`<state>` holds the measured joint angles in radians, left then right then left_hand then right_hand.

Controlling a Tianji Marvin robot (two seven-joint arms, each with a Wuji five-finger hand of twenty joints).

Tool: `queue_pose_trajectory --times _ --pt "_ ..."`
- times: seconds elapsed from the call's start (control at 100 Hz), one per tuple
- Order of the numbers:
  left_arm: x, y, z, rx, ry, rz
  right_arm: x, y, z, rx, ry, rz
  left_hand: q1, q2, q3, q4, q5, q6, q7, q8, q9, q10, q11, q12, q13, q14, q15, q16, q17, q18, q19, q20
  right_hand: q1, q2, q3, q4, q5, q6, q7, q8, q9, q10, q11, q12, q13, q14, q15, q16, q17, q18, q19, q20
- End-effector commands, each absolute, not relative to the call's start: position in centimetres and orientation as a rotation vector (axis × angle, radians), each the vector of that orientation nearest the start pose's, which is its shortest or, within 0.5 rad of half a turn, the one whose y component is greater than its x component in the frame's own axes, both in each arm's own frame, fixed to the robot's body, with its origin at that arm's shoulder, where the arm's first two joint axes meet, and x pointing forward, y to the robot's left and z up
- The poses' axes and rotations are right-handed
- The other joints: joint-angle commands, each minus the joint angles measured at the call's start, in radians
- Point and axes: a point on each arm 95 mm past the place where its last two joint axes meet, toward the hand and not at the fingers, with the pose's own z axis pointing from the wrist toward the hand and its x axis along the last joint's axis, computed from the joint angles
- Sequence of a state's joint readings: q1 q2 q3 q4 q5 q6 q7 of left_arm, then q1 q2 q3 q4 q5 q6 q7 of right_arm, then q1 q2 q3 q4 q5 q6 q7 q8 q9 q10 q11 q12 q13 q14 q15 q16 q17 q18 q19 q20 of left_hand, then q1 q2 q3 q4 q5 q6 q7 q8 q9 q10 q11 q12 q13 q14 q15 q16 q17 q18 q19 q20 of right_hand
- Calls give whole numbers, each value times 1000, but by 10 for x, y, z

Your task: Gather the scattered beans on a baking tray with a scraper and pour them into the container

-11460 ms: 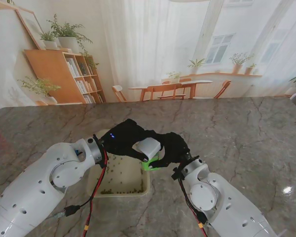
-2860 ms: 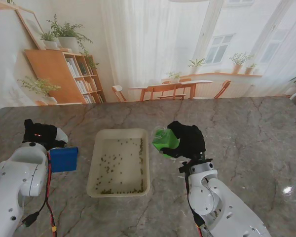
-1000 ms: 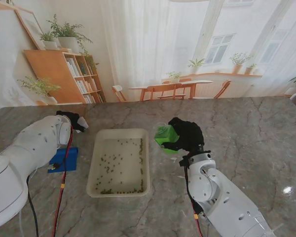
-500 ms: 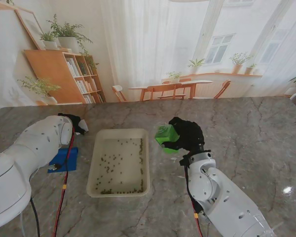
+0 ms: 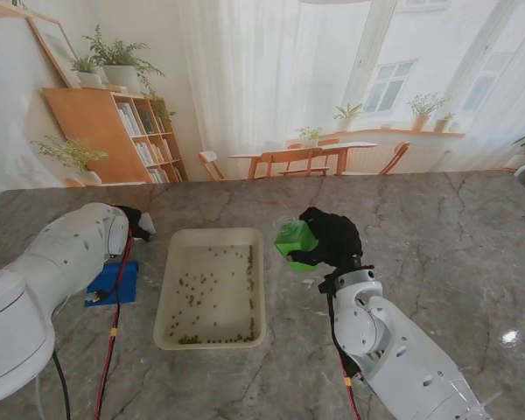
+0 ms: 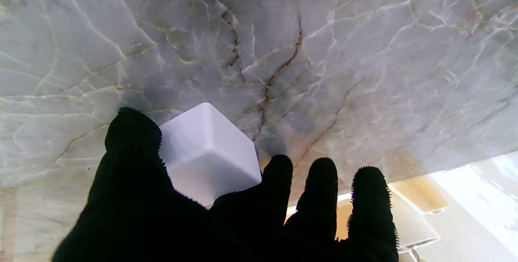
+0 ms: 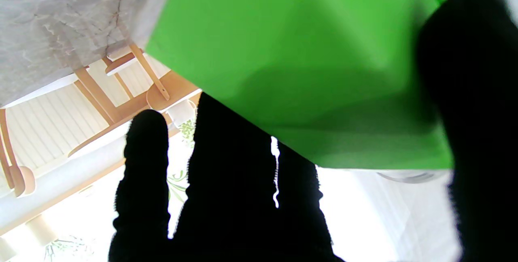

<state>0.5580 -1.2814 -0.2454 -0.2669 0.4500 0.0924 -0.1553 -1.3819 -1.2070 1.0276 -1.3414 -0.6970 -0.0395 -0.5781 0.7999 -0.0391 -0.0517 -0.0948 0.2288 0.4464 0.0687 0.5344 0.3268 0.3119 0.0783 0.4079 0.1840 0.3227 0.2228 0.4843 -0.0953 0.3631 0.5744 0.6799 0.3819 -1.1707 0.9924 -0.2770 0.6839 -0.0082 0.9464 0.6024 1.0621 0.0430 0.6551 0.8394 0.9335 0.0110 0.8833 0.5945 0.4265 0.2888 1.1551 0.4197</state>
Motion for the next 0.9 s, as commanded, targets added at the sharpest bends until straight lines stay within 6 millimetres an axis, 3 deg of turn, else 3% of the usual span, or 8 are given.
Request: queue_pose_trajectory --times 0.0,0.18,0.3,0.46,0.64,0.72,0.89 --pt "586 107 -359 -1517 1703 -582 436 39 -322 1234 927 1879 -40 29 21 80 -12 16 -15 -37 -45 31 -24 -36 -43 36 -35 -28 -24 52 -53 -20 175 162 350 101 63 -331 210 65 77 -124 142 21 -6 -64 3 2 -13 -15 14 -8" --pt "586 108 -357 -1525 1707 -591 437 39 -323 1235 928 1880 -78 31 21 82 -85 61 -50 -95 -142 90 -56 -115 -94 46 -81 -84 -30 77 -143 -36 175 162 350 101 63 -330 210 65 77 -123 142 21 -5 -64 4 2 -14 -15 13 -8" --pt "587 108 -356 -1534 1712 -588 437 39 -323 1237 929 1879 -96 29 23 83 -87 102 -77 -147 -183 122 -59 -162 -126 56 -89 -108 -35 93 -191 -40 175 161 351 101 63 -331 209 64 78 -124 142 20 -5 -64 4 2 -13 -15 14 -7" --pt "587 110 -355 -1530 1719 -589 437 39 -323 1239 932 1880 -108 35 26 87 -79 144 -99 -324 -225 143 -58 -178 -150 58 -87 -114 -32 95 -227 -25 174 160 352 100 64 -330 210 65 78 -123 142 20 -6 -64 5 2 -13 -15 14 -7" --pt "588 110 -353 -1512 1728 -600 437 39 -323 1239 932 1880 -114 49 26 88 -83 144 -106 -389 -245 146 -76 -182 -160 57 -101 -115 -35 81 -241 -24 174 159 352 99 65 -329 210 65 78 -121 143 20 -4 -63 6 3 -13 -16 14 -7" --pt "588 111 -351 -1501 1735 -598 437 39 -323 1239 932 1880 -107 56 26 90 -79 135 -114 -501 -245 144 -85 -202 -162 59 -117 -105 -33 74 -266 -14 175 158 353 99 66 -329 210 65 78 -122 143 20 -5 -63 6 2 -13 -16 14 -6" --pt "589 113 -348 -1476 1746 -594 437 39 -324 1239 937 1882 -105 72 28 92 -80 118 -124 -551 -250 147 -95 -228 -170 64 -127 -100 -36 57 -278 -6 174 158 353 99 66 -329 210 65 79 -122 143 20 -5 -63 6 2 -13 -16 14 -6"
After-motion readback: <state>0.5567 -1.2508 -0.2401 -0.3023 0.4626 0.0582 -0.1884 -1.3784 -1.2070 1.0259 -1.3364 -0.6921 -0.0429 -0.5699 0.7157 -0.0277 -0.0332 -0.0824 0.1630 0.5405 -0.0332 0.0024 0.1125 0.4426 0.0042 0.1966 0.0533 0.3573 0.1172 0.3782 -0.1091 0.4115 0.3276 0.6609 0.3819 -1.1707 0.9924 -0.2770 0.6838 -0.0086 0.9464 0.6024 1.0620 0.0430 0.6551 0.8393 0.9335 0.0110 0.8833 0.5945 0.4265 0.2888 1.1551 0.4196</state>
